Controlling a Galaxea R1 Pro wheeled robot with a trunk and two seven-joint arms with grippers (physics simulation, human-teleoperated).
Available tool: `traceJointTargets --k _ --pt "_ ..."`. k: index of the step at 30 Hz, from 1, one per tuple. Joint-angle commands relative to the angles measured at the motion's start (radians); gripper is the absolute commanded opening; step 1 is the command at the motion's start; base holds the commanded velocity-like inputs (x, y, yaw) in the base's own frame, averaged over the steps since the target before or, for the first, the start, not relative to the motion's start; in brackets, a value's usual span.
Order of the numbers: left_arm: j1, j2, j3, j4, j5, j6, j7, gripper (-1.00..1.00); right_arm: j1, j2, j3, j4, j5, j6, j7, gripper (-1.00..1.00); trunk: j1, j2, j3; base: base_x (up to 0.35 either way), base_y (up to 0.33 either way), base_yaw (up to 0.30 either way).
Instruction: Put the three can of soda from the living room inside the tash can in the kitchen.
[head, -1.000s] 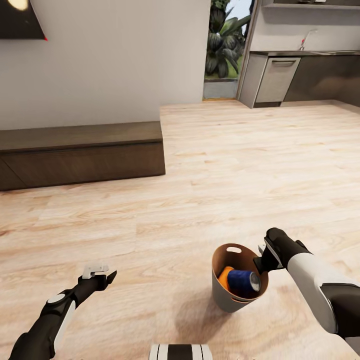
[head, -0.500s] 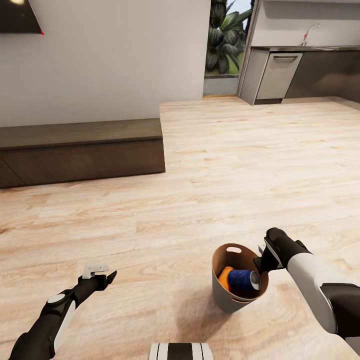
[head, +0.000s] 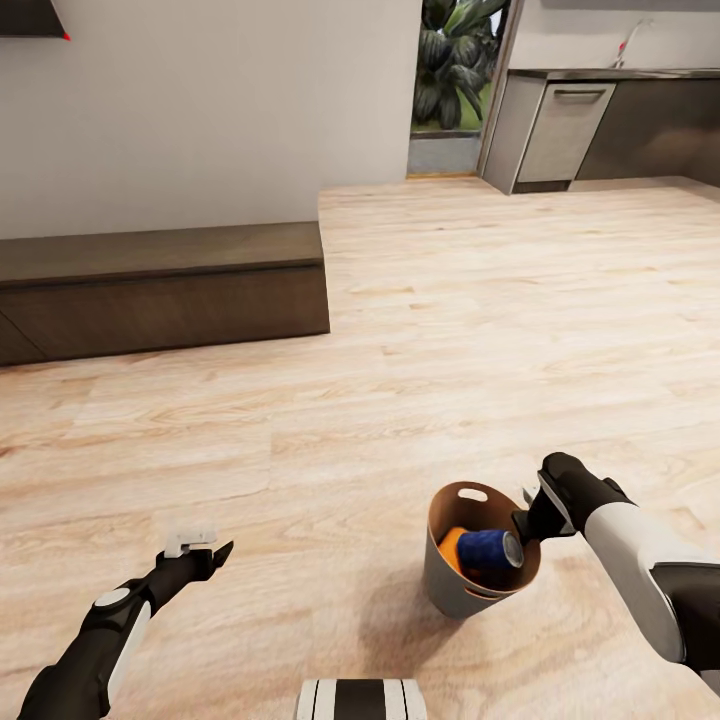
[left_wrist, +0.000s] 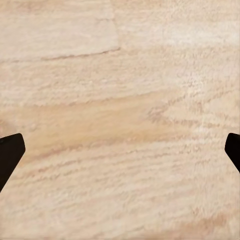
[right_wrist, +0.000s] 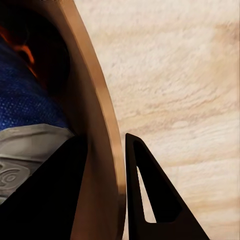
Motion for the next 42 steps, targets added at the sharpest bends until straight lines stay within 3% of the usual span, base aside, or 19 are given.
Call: traceJointTargets --k 1,14,15,42 --pt "-0.001 0.0 -0.001 0.0 0.0 0.0 0.0 1.0 0.013 0.032 -0.014 -0.007 0.041 0.0 -0.02 -1.0 0.001 0.0 0.0 0.0 0.0 0.0" --pt "-0.001 0.0 -0.001 0.0 0.001 0.0 0.0 1.0 0.013 0.03 -0.014 -0.007 0.041 0.0 -0.02 -1.0 0.001 0.0 0.0 0.0 0.0 0.0" --pt "-0.001 0.0 -0.001 0.0 0.001 0.0 0.0 1.0 0.013 0.031 -0.014 -0.007 0.041 0.0 -0.02 1.0 0.001 0.0 0.0 0.0 0.0 0.0" --pt "-0.001 0.0 -0.001 0.0 0.001 -0.006 -0.001 1.0 0.013 0.029 -0.015 -0.009 0.042 0.0 -0.02 1.0 0.001 0.0 0.0 0.0 0.0 0.0"
